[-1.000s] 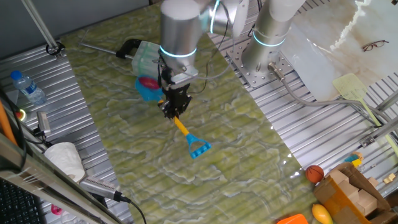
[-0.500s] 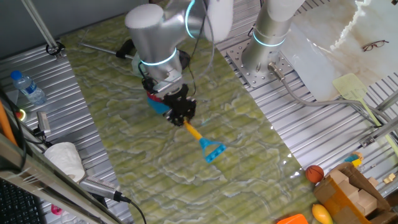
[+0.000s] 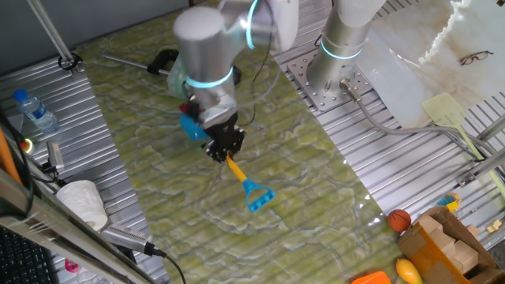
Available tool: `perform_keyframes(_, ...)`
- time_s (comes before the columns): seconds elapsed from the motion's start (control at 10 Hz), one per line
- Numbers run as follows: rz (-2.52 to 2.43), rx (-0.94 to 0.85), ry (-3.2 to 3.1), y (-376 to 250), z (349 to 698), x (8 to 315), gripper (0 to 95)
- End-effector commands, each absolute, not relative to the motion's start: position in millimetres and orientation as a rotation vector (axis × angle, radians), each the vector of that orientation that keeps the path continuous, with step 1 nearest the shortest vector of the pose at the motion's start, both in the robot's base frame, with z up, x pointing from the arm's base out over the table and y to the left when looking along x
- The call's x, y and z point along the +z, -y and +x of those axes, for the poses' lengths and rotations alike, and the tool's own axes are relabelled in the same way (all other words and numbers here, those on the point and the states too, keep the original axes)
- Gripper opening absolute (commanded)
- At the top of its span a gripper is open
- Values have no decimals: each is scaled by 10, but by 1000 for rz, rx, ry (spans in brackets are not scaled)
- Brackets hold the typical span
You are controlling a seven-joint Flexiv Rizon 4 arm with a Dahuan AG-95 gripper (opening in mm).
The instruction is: Use a shovel to scoop up an object
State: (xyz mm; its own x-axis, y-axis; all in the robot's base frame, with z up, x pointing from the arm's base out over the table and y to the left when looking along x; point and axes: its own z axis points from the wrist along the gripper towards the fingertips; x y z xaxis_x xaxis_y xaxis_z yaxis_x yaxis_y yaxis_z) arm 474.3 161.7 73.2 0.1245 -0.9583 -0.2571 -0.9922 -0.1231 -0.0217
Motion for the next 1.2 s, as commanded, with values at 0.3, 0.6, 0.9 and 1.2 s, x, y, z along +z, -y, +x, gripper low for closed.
perform_keyframes(0.3, -2204, 251, -1956, -1588, 4722, 775, 0)
perform_keyframes(0.6, -2202, 245, -1980, -1603, 4741, 778, 0)
perform_keyframes(0.9, -2174, 230, -2040, -1631, 4776, 789, 0)
perform_keyframes(1.2, -2086, 232, -2147, -1661, 4810, 812, 0)
